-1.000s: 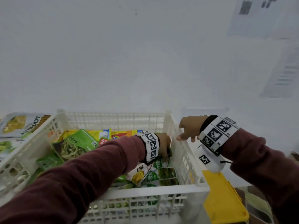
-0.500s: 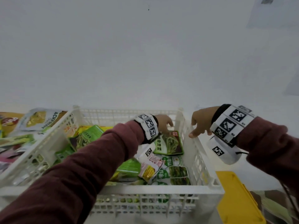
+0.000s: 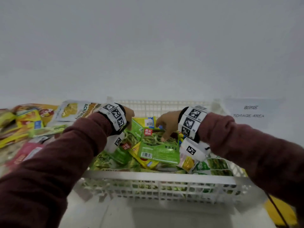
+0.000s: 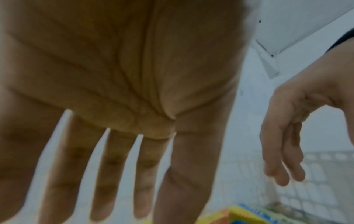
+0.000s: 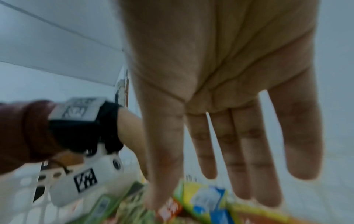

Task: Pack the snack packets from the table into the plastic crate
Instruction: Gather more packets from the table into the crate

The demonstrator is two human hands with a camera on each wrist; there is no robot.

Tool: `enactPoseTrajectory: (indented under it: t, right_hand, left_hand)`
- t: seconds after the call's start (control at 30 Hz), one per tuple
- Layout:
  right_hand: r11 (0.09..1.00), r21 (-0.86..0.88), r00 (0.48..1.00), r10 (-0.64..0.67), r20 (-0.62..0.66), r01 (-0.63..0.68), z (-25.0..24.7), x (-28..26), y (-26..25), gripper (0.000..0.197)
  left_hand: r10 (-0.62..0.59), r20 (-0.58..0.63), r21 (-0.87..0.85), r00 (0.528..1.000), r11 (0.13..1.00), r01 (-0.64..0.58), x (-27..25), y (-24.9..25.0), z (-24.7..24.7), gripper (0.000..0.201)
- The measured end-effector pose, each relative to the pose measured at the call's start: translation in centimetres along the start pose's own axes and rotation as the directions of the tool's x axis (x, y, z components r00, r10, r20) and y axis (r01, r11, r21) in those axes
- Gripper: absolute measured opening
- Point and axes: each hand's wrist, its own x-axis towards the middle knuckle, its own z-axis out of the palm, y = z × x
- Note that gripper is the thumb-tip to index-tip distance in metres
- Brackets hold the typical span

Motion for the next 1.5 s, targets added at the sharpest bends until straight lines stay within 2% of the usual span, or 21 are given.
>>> enactPoseTrajectory:
  t: [0.1,0.17,0.27,0.3,0.37,0.47,0.5,0.53,0.57,0.63,0.73,0.77,0.83,0.93,1.03,1.1,1.17,1.27,1.33,1.43,1.5]
  right_hand:
    - [0.998,-0.062,1.000,0.017,0.001,-0.017,1.0,1.6,-1.4,0.074]
    - [0.998,-0.051,0.999,0.030,-0.012,-0.031,1.2,2.0,-1.4,0.071]
    - [1.000,-0.007,0.999,0.015,-0.050,-0.015,1.1,2.2,-1.0,0.051]
    - [1.000,0.014,0.997,0.008,-0.077,-0.007,1.1,2.2,-0.9,0.044]
    - [0.997,0.075,0.995,0.007,-0.104,0.001,0.9,2.0,-0.7,0.039]
    - [0.962,0.271,0.996,-0.002,-0.090,0.026,0.1,0.9,-0.2,0.037]
    - [0.937,0.346,0.995,-0.002,-0.097,0.036,-0.4,0.2,0.0,0.034]
    - [0.919,0.392,0.993,0.004,-0.114,0.041,-0.8,-0.5,0.2,0.034]
    - [0.913,0.407,0.990,0.018,-0.138,0.040,-1.4,-1.3,0.5,0.043]
    - [0.926,0.375,0.975,0.040,-0.219,0.046,-2.5,-2.7,1.4,0.056]
    - [0.955,0.295,0.951,0.057,-0.305,0.037,-3.7,-4.5,2.9,0.033]
    - [0.965,0.262,0.948,0.075,-0.309,0.009,-3.9,-5.1,3.5,0.032]
    - [0.973,0.225,0.953,0.120,-0.278,-0.057,-4.1,-5.9,4.5,0.040]
    - [0.976,0.168,0.979,0.160,-0.122,-0.139,-3.5,-6.6,5.8,0.040]
    - [0.978,0.020,0.978,0.207,-0.010,-0.207,-2.7,-7.1,6.5,0.038]
    - [0.974,-0.051,0.973,0.224,0.048,-0.222,-2.4,-7.6,6.6,0.037]
    - [0.966,-0.094,0.961,0.251,0.112,-0.241,-2.1,-8.1,6.9,0.035]
    - [0.957,-0.115,0.945,0.284,0.163,-0.268,-1.9,-8.5,7.1,0.026]
    - [0.958,-0.085,0.948,0.284,0.144,-0.274,-1.8,-9.0,7.1,0.017]
    - [0.967,-0.042,0.968,0.252,0.002,-0.252,-1.8,-9.4,7.3,0.014]
    - [0.972,-0.012,0.967,0.231,-0.110,-0.234,-1.9,-9.8,7.1,0.013]
  left_hand:
    - [-0.034,-0.067,-0.023,0.997,0.999,0.032,1.4,-1.4,1.9,0.083]
    - [-0.055,-0.029,-0.118,0.998,0.992,0.051,3.0,-1.8,2.7,0.086]
    - [-0.114,-0.124,-0.121,0.986,0.988,0.099,5.2,-2.8,3.3,0.093]
    - [-0.069,-0.112,-0.154,0.991,0.987,0.052,7.9,-3.4,4.1,0.087]
    - [-0.040,-0.094,-0.147,0.995,0.989,0.026,11.4,-4.3,5.2,0.080]
    - [-0.049,-0.115,-0.095,0.992,0.995,0.038,10.1,-4.2,4.4,0.085]
    - [-0.027,-0.141,-0.098,0.990,0.995,0.013,11.3,-4.9,4.8,0.082]
    - [-0.025,-0.139,-0.077,0.990,0.997,0.014,8.0,-4.3,3.4,0.076]
    - [-0.018,-0.206,-0.085,0.978,0.996,0.001,7.0,-4.4,2.8,0.069]
    - [-0.003,-0.280,-0.185,0.960,0.981,-0.051,2.3,-3.7,0.8,0.063]
    - [-0.011,-0.361,-0.333,0.933,0.936,-0.117,-2.2,-2.9,-1.9,0.059]
    - [-0.015,-0.401,-0.378,0.916,0.914,-0.150,-3.3,-2.5,-2.9,0.056]
    - [0.034,-0.527,-0.408,0.849,0.866,-0.288,-5.4,-1.6,-4.1,0.046]
    - [0.219,-0.631,-0.332,0.744,0.791,-0.514,-7.8,2.1,-4.4,0.029]
    - [0.489,-0.533,-0.108,0.690,0.770,-0.629,-9.0,7.5,-2.8,0.031]
    - [0.646,-0.371,0.109,0.667,0.744,-0.660,-9.1,10.8,-1.3,0.040]
    - [0.739,-0.210,0.327,0.640,0.670,-0.667,-9.0,13.0,0.0,0.050]
    - [0.792,-0.058,0.543,0.608,0.536,-0.647,-9.0,14.6,1.3,0.059]
    - [0.790,0.030,0.618,0.612,0.467,-0.633,-9.2,14.9,1.8,0.060]
    - [0.797,0.077,0.663,0.599,0.408,-0.628,-9.1,15.0,2.0,0.057]
    - [0.777,0.067,0.684,0.626,0.421,-0.596,-9.1,14.8,1.9,0.049]
